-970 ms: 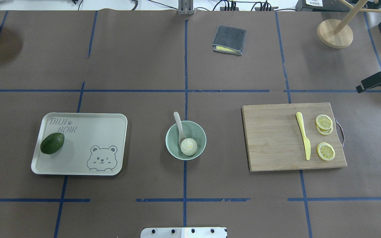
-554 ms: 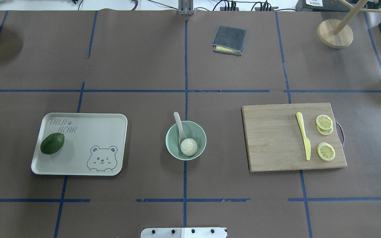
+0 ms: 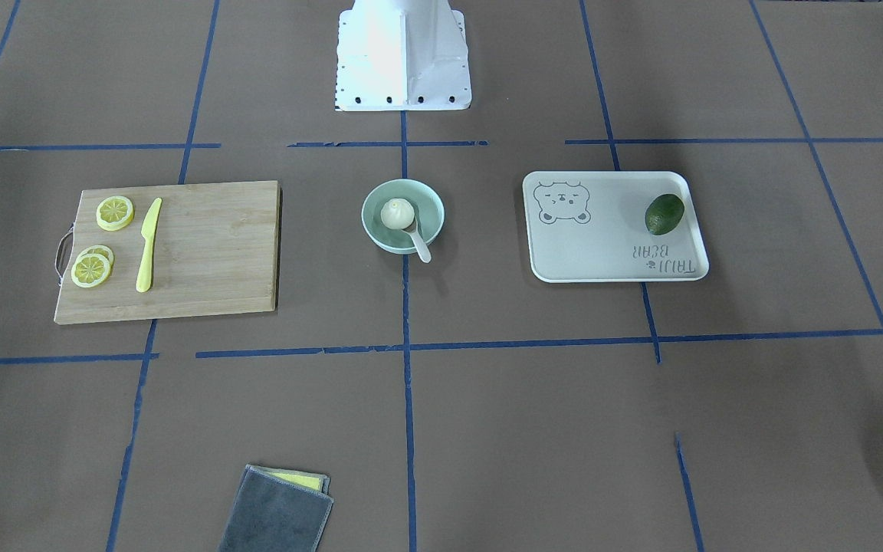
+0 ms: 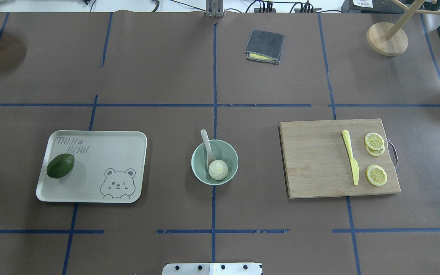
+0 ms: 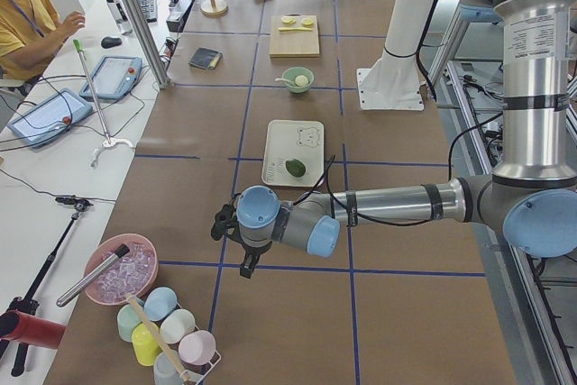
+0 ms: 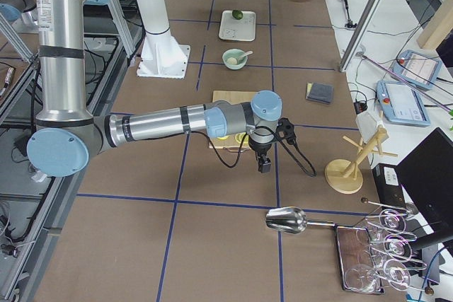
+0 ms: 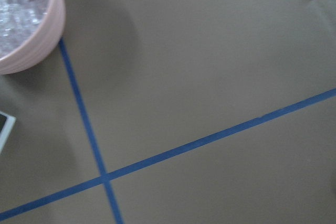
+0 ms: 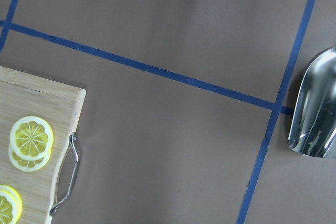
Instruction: Put spoon and bun in bowl
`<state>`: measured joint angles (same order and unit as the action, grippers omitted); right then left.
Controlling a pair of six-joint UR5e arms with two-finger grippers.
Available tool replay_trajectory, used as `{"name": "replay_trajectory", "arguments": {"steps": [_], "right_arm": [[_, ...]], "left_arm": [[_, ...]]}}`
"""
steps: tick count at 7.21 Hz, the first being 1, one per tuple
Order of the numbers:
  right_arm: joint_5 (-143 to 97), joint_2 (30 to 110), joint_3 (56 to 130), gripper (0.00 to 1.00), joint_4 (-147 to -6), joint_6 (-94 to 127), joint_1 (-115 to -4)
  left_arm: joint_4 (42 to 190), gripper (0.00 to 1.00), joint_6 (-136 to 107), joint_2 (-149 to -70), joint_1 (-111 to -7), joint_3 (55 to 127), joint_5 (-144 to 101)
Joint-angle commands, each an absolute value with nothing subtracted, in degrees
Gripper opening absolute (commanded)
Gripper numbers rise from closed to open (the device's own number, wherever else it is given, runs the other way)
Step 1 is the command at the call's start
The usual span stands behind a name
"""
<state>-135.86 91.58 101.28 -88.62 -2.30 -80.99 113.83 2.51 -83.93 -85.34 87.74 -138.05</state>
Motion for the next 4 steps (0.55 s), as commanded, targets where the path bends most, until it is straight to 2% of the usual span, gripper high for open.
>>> {"name": "replay_trajectory", "arguments": {"steps": [1, 4], "right_arm": [[-136.3, 92.4, 101.1, 1.0, -88.6, -2.1, -81.0], [-136.4, 92.6, 101.1, 1.0, -88.6, -2.0, -81.0]], "left_arm": [[113.6, 1.0, 2.4, -84.2, -85.3, 87.0, -138.0], [112.9, 1.0, 2.5, -83.8, -85.2, 88.2, -137.9]]}}
